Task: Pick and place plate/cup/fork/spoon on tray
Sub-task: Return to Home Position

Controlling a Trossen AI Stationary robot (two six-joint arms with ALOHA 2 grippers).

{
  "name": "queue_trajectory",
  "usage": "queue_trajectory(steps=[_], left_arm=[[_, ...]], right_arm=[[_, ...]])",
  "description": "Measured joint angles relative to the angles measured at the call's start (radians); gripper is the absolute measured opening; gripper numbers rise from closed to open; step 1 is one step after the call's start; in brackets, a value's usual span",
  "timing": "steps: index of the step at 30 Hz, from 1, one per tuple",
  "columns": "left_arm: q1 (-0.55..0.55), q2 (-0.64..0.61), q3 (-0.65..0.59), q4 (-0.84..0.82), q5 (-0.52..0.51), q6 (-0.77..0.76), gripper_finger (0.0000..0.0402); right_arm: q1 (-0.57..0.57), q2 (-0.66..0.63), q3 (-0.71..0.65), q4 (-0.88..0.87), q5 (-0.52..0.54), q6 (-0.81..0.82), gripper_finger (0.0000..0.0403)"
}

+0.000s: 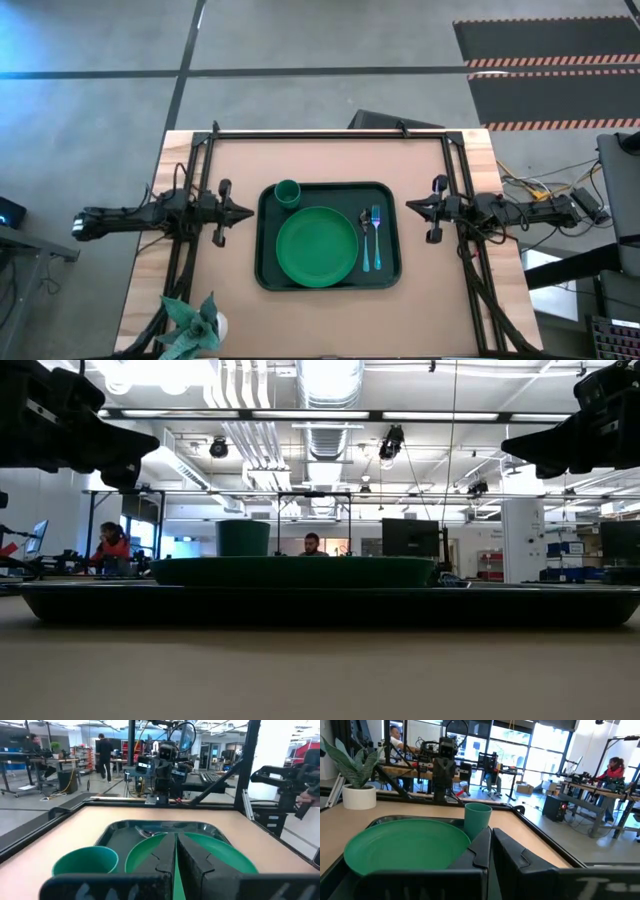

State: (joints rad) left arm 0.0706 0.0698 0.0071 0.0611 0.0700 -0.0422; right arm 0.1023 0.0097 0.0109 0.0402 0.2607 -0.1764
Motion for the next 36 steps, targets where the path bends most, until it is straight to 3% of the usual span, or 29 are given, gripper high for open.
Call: queue_trajectory(steps=[36], left_arm=[[0.0,0.026,-0.003,0.014,0.0,0.024,0.0]], right_arm=[[0.0,0.045,-0.001,0.008,0.01,0.035,0.0009]])
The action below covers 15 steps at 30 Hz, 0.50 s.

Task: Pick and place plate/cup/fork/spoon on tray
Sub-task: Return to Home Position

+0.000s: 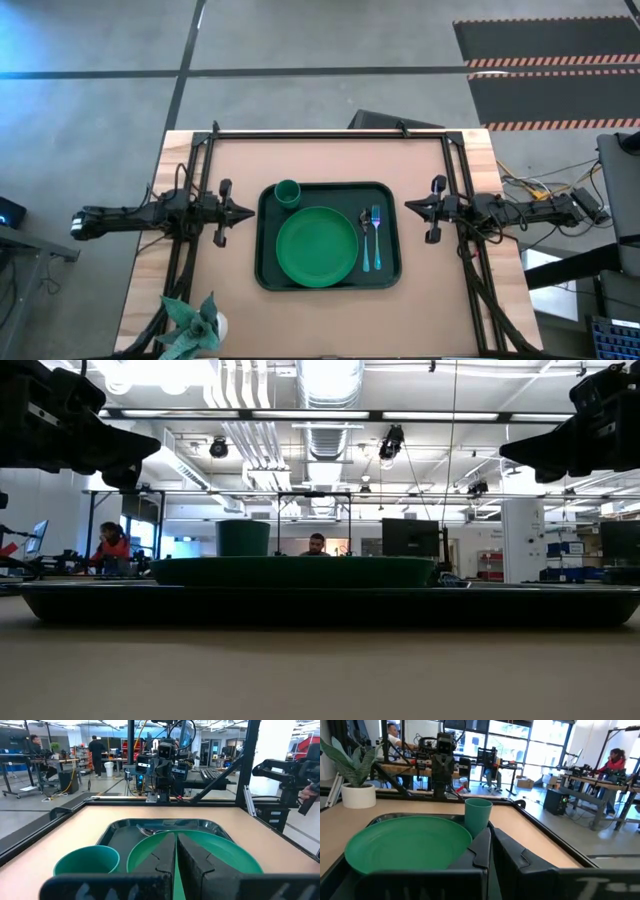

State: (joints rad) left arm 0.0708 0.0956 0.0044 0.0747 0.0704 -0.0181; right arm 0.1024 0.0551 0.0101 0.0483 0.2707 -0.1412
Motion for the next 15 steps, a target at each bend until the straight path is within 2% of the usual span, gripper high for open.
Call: queue_trajectory(steps=[15], left_arm=[[0.0,0.0,0.0,-0.003,0.0,0.0,0.0]], right_arm=[[0.0,0.0,0.0,0.001,0.0,0.011,0.0009]])
